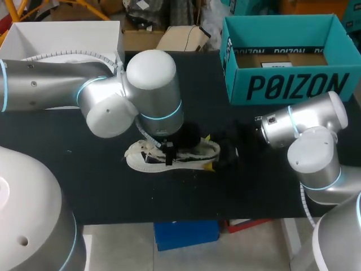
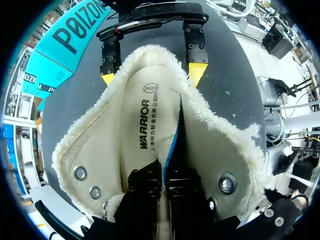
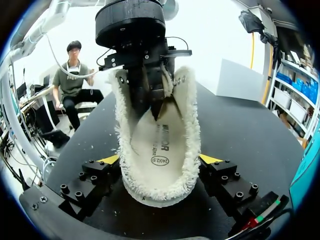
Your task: Take the shoe out of the shoebox, open the shoe tongue, remove and reinsert the insole, then place the shoe into the shoebox
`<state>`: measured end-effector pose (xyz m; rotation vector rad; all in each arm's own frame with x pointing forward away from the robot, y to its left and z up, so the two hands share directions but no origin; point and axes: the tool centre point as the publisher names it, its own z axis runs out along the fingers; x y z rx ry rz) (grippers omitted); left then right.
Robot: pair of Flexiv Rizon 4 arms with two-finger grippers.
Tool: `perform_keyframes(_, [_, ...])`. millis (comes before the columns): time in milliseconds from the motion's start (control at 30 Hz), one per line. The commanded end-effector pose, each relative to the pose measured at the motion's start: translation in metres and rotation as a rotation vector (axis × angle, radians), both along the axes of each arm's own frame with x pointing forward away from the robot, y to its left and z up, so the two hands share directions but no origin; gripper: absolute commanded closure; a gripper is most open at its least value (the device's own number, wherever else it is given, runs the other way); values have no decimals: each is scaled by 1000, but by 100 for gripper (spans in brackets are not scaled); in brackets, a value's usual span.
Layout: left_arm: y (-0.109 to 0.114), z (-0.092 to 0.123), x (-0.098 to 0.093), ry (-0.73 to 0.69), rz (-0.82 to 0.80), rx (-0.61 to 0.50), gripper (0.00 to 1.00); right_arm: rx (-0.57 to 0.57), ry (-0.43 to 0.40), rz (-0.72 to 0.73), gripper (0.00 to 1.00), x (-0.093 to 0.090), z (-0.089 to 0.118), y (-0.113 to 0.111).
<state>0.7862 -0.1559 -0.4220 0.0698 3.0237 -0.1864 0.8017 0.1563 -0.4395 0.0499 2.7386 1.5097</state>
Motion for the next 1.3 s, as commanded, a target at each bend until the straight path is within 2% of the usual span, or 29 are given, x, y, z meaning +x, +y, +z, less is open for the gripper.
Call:
perform_keyframes(33, [6,7,-6,7,-22,-49,100,-2,1,-1,100,1,-2,-1])
perform_keyframes(700, [6,33,-15,-32,-22,-91,100,-2,1,-1,100,1,-2,-1])
perform_keyframes(1033, [-8,27,-5,-86,-43,-102,100,-2,1,-1,100,1,-2,-1])
perform_keyframes(1067, [-9,27,-5,-98,-49,-102,87,-2,1,-1,100,1,-2,-1])
perform_keyframes(1100, [-10,26,-4,-108,-56,-102,81,-2,1,-1,100,1,-2,-1])
perform_keyframes(1200, [-12,23,-7,-147,-85,-105,82,-2,1,-1,100,1,-2,-1])
perform_keyframes(1267, [-13,20,-8,-152,-96,-111,62,-2,1,-1,100,1,-2,-1])
perform_keyframes(1300, [-13,19,-9,-152,-98,-112,60,-2,1,-1,100,1,-2,-1])
